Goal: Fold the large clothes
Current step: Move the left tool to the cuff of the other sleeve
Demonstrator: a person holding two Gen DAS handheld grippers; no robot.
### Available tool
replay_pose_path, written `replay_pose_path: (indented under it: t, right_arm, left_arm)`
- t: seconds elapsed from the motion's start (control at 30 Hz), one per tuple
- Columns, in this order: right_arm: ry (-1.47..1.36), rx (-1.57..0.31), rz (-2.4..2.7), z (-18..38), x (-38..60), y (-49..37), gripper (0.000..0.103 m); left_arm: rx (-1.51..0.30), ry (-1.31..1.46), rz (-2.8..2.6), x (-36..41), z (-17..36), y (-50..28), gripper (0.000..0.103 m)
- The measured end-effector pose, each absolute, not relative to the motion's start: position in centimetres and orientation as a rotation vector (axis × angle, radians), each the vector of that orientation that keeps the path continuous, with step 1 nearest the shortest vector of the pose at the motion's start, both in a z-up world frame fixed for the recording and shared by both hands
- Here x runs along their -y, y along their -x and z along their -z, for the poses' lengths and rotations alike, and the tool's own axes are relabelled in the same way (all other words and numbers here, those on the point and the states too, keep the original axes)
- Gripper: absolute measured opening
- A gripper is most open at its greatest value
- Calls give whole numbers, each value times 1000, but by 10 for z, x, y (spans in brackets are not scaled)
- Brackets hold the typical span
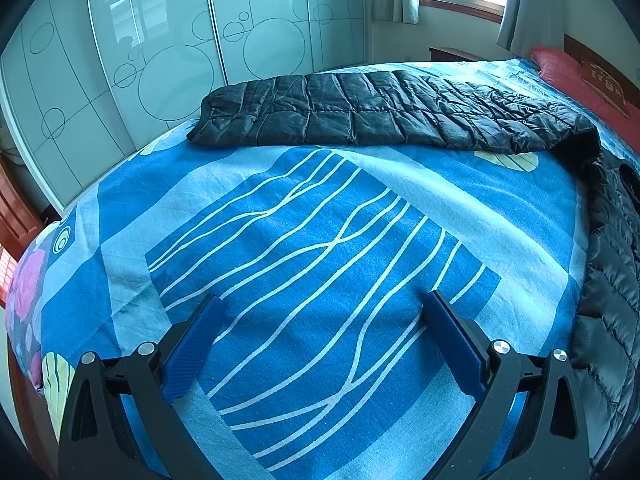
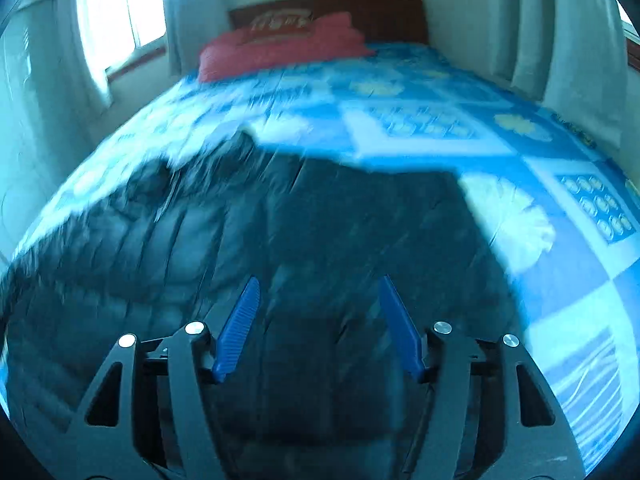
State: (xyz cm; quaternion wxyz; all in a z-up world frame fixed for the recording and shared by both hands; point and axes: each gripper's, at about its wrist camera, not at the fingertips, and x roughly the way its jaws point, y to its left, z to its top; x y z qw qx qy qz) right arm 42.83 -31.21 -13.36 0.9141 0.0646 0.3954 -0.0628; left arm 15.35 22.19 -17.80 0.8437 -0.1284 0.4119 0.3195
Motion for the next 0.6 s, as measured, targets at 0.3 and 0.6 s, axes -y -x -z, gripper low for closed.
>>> replay_pose_path:
  t: [0.3,0.6]
  right_arm:
    - [-89,-827,175,158,305,-435,64]
    - [-100,-808,169,161,305,-429,64]
  left_arm:
    - [-884,287,-666,-225,178,-155,99]
    - [-796,492,-605,-278,164,-158,99]
